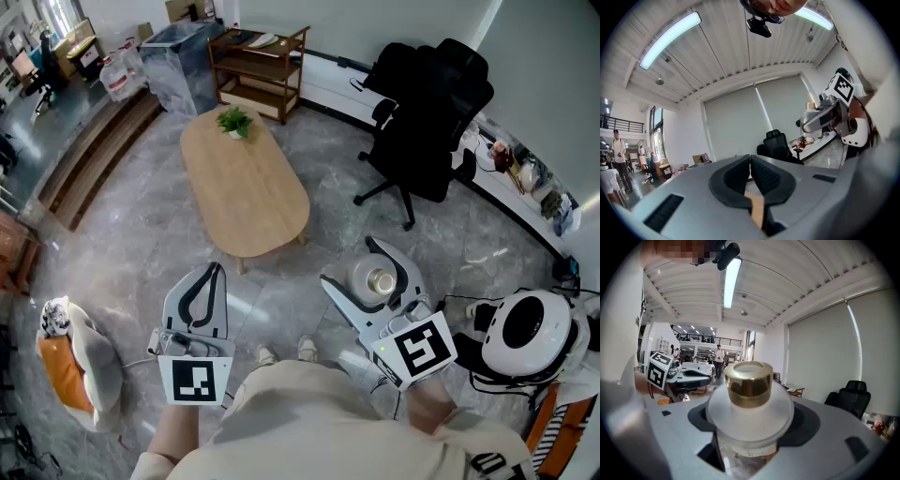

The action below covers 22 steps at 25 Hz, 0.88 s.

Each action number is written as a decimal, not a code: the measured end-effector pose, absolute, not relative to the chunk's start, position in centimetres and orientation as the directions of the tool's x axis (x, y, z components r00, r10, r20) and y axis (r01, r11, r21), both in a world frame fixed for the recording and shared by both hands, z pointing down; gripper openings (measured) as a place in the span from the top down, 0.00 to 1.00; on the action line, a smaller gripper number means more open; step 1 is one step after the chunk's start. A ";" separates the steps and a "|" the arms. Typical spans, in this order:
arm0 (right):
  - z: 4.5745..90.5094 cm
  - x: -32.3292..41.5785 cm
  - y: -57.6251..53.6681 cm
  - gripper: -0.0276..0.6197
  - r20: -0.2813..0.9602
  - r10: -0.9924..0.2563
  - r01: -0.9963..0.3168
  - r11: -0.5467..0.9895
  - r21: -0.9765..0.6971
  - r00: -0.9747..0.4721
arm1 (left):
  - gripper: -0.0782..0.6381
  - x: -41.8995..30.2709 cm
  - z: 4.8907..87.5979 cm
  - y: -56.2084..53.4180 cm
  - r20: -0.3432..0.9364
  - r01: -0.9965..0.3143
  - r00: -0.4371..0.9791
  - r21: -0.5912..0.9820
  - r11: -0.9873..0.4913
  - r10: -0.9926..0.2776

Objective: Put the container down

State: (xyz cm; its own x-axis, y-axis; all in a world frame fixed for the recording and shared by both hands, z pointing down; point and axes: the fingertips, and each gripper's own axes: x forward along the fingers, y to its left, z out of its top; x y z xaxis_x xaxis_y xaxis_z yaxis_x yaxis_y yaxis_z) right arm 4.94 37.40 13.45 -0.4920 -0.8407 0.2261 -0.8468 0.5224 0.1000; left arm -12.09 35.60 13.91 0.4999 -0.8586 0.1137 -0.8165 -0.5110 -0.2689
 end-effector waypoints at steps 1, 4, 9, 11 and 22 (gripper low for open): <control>13.4 5.1 37.3 0.44 0.228 -0.843 -0.850 0.518 0.099 -0.487 | 0.88 -12.0 13.9 35.6 0.120 -0.813 0.502 -0.273 -0.515 -0.856; 13.4 5.7 37.1 0.44 0.238 -0.849 -0.856 0.505 0.107 -0.472 | 0.88 -11.7 14.0 35.6 0.133 -0.810 0.503 -0.274 -0.519 -0.854; 13.6 7.3 36.9 0.44 0.241 -0.858 -0.863 0.490 0.124 -0.453 | 0.88 -10.7 13.7 35.3 0.127 -0.815 0.498 -0.270 -0.513 -0.858; 13.7 7.9 36.9 0.44 0.241 -0.861 -0.866 0.485 0.124 -0.448 | 0.88 -10.3 13.8 35.3 0.125 -0.813 0.499 -0.276 -0.513 -0.858; 14.8 13.0 36.2 0.44 0.240 -0.866 -0.874 0.473 0.109 -0.439 | 0.88 -6.4 15.0 34.5 0.130 -0.835 0.467 -0.261 -0.484 -0.875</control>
